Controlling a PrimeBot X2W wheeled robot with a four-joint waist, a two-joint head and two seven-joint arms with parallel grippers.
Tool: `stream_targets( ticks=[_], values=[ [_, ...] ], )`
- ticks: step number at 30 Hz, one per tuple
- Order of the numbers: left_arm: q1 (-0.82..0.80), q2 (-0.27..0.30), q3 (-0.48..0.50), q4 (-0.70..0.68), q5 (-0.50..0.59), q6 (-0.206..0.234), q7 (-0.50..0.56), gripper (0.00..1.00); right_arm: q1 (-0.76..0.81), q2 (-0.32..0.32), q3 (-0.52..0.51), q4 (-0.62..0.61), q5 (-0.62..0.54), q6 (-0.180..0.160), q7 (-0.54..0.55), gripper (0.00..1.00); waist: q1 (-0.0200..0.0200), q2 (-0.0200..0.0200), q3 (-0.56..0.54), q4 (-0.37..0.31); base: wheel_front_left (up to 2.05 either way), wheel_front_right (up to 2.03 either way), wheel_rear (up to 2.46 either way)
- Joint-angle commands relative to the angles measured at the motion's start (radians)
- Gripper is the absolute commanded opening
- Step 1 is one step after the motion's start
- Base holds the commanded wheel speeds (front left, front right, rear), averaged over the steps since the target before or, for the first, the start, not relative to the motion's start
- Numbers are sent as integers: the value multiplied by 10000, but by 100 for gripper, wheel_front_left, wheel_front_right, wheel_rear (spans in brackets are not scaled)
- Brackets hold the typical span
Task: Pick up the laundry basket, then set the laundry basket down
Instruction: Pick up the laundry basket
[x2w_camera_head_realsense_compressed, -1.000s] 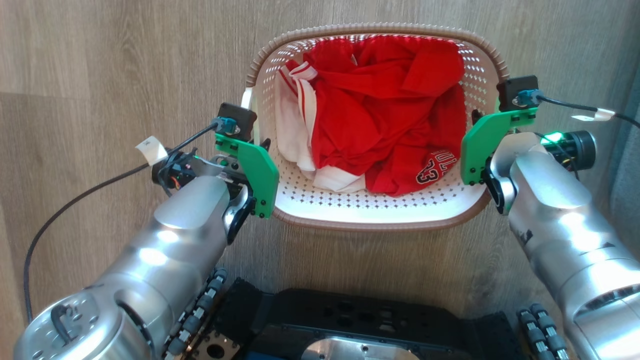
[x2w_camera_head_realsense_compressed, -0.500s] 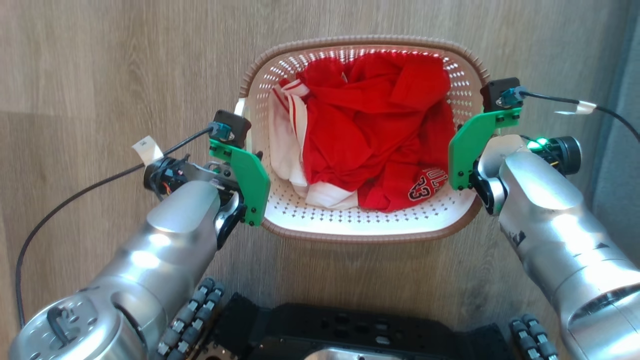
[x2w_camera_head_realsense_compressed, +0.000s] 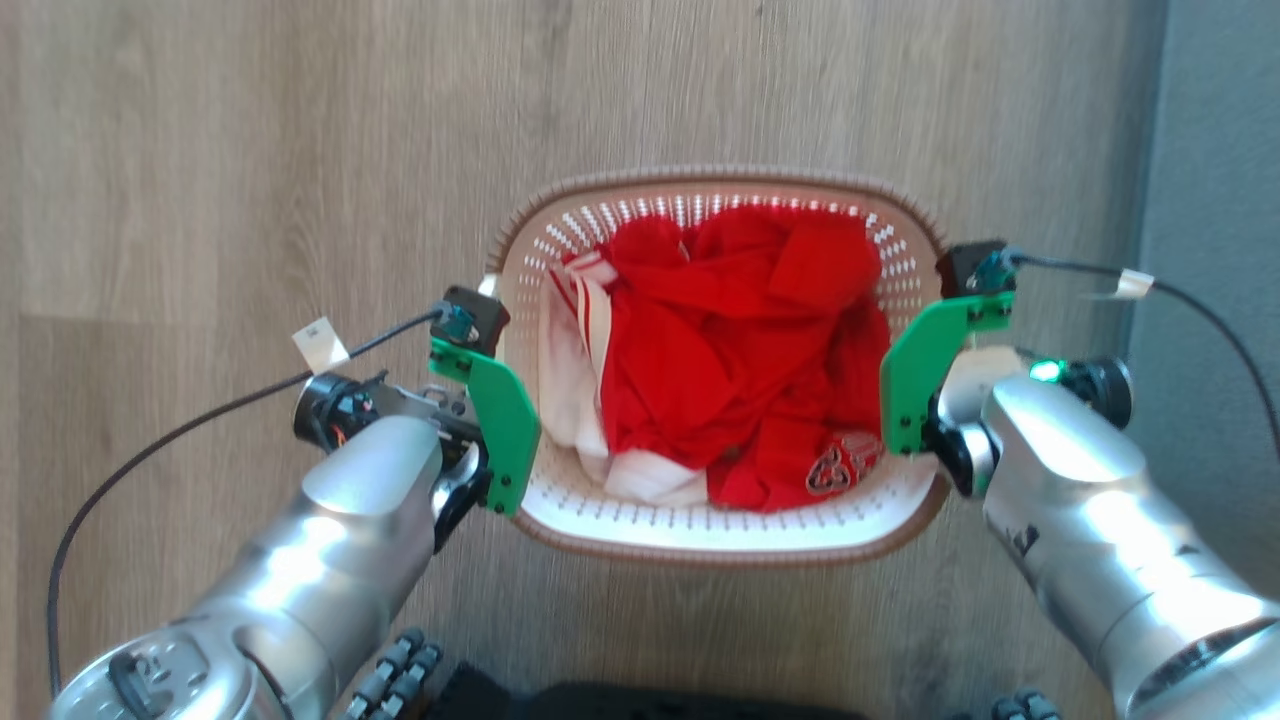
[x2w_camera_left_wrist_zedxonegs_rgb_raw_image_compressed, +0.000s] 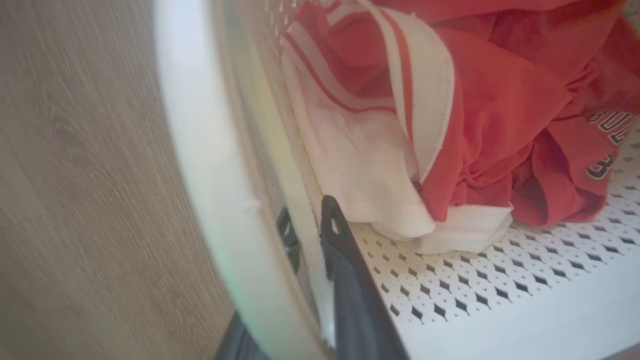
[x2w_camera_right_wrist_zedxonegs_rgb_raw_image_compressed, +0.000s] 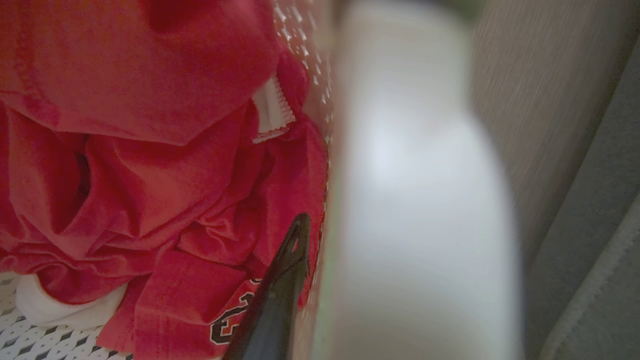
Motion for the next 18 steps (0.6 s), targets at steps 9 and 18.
stream_targets(
  ticks=[9,18],
  values=[
    [677,310,-94,-665,57,-73,561,0,1222,319,1012,-103,210,71,565,0,0,0,-2150,78,0,0,0],
    [1459,652,-98,-1453,127,-74,1345,0,1904,320,1421,-480,838,71,1121,0,0,0,-3620,118,0,0,0]
  ],
)
